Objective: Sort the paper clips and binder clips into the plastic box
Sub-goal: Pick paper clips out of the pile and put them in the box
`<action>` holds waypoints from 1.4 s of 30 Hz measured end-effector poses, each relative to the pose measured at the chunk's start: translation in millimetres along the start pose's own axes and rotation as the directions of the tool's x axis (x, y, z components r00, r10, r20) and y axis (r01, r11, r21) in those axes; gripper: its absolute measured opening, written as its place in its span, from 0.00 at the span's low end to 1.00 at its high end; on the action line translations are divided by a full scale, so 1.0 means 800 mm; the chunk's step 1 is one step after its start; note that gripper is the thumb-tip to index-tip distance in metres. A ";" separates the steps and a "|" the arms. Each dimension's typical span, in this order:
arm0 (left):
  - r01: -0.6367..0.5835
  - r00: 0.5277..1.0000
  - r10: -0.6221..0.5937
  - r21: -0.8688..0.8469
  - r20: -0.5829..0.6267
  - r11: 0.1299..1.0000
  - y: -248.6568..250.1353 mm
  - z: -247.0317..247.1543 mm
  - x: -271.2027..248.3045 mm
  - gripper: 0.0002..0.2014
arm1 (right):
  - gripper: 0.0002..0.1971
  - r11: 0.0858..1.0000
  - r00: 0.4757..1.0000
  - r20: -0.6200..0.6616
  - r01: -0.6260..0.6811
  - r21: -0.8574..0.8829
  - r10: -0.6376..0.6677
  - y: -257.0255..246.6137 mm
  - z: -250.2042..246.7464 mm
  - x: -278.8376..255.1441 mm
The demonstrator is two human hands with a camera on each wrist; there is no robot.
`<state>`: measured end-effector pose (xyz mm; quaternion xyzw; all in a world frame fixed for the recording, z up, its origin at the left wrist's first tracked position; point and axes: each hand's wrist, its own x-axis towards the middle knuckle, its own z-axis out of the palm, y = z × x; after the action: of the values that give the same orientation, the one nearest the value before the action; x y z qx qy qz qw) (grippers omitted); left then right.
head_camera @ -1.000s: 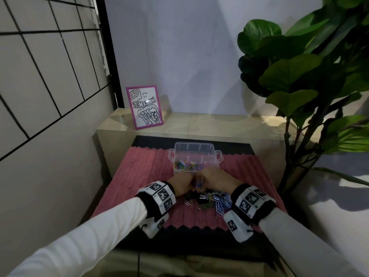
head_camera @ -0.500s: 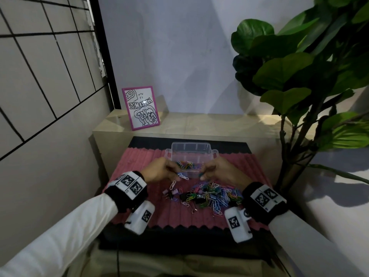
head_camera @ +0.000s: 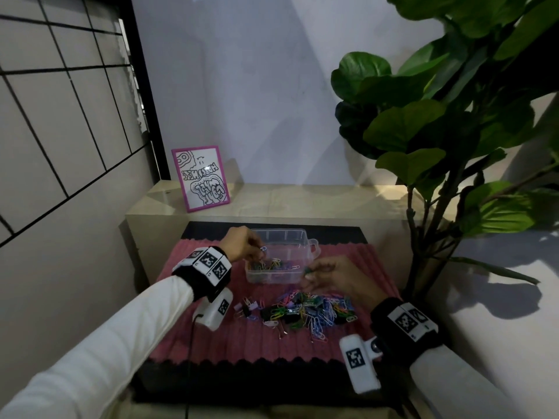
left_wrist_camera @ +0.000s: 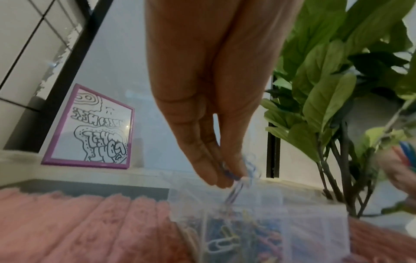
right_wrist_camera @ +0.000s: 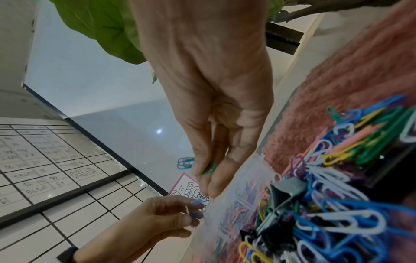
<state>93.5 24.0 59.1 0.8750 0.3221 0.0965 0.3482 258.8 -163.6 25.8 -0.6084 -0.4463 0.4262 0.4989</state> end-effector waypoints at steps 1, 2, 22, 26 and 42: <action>-0.016 1.000 0.013 0.093 0.026 0.996 0.000 -0.001 0.004 0.11 | 0.03 1.000 1.000 -0.015 -0.004 0.009 0.004 0.001 0.000 -0.001; -0.034 0.998 0.023 0.177 0.066 0.984 -0.001 -0.002 0.005 0.12 | 0.03 1.000 1.000 -0.028 -0.010 0.010 0.010 0.002 -0.001 0.000; -0.246 0.932 0.164 0.230 0.324 0.942 0.002 0.069 -0.056 0.12 | 0.15 0.591 0.975 -0.030 0.108 -0.800 -0.219 -0.042 0.063 0.066; -0.246 0.939 0.141 0.326 0.315 0.913 0.015 0.101 -0.042 0.17 | 0.10 0.505 0.990 0.089 0.133 -0.853 -0.110 -0.027 0.045 0.044; -0.074 0.959 0.117 -0.172 0.257 0.982 -0.010 0.054 -0.058 0.11 | 0.02 0.692 0.976 0.184 0.211 -0.691 -0.114 -0.023 0.011 0.015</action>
<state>70.9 -24.3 24.7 0.8637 0.2210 0.0205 0.4525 251.1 -148.2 41.6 -0.6826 -0.6580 0.2146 0.2346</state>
